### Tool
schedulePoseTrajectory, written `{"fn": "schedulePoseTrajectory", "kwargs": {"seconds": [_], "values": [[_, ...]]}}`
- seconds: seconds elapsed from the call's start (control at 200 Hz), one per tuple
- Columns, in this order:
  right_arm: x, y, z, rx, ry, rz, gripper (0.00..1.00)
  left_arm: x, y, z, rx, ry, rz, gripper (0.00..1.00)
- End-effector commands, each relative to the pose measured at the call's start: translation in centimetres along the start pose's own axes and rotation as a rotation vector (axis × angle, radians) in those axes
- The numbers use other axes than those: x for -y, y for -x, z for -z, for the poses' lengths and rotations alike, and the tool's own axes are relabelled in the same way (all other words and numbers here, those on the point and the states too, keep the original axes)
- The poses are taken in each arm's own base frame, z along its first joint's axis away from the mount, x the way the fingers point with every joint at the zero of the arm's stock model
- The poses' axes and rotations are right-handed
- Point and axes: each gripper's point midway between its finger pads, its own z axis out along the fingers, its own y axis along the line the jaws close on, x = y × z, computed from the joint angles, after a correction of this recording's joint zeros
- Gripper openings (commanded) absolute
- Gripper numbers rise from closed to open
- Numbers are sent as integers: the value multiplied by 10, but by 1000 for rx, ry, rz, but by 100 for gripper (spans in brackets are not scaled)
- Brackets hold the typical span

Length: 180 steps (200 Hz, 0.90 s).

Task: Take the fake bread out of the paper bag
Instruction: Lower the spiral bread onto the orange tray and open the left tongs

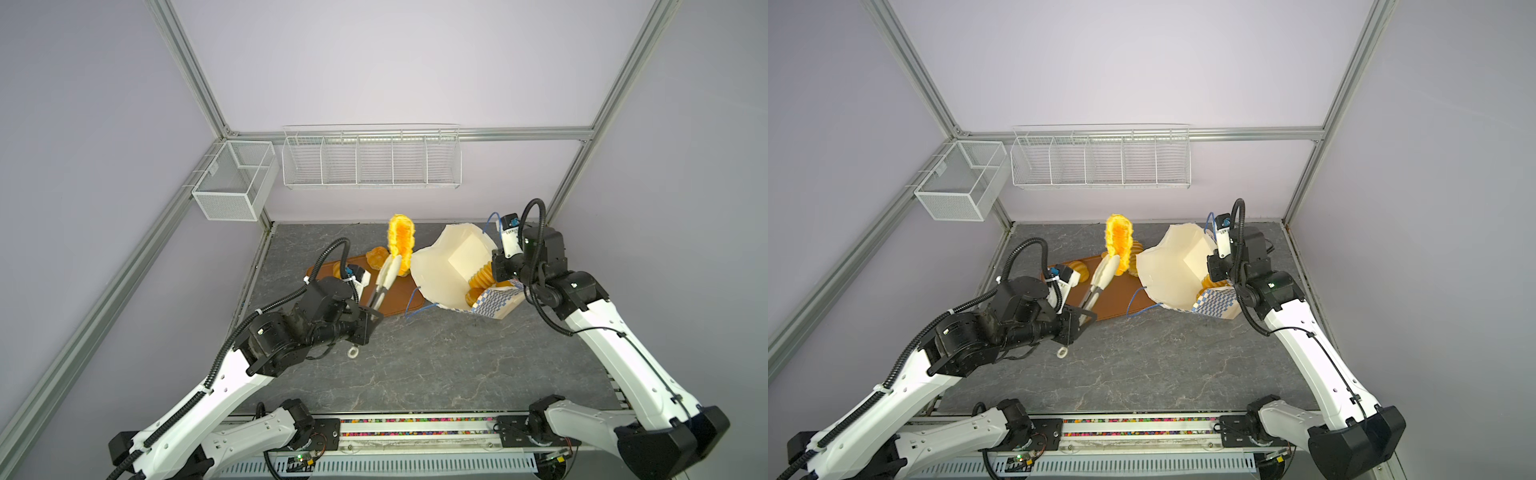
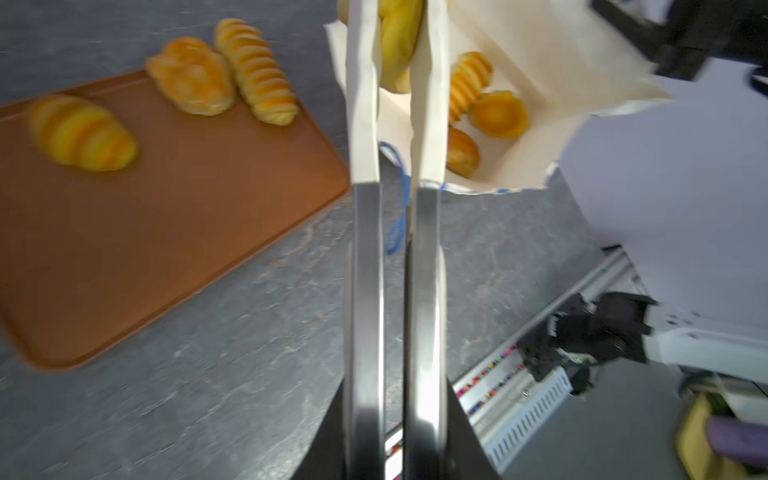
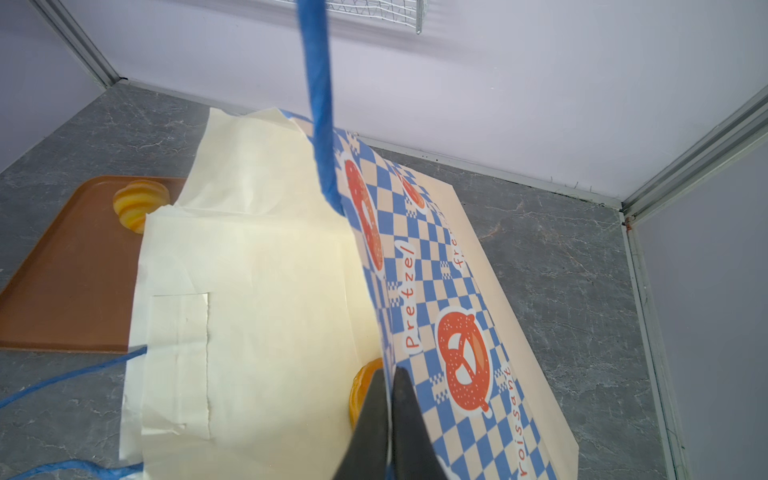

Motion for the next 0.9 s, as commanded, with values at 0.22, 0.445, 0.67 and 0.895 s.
{"fn": "schedulePoseTrajectory", "kwargs": {"seconds": [0.22, 0.445, 0.67, 0.895], "values": [[1, -5, -1, 2, 7, -6, 7, -153, -20, -2, -146, 609, 256, 0], [-1, -11, 0, -2, 18, -6, 7, -192, -20, -39, -303, 738, 296, 0], [-3, -12, 0, 10, 35, -20, 7, -214, -23, -63, -465, 858, 270, 0], [-9, -18, -7, -1, 69, -23, 7, -229, -29, -73, -616, 953, 224, 0]]}}
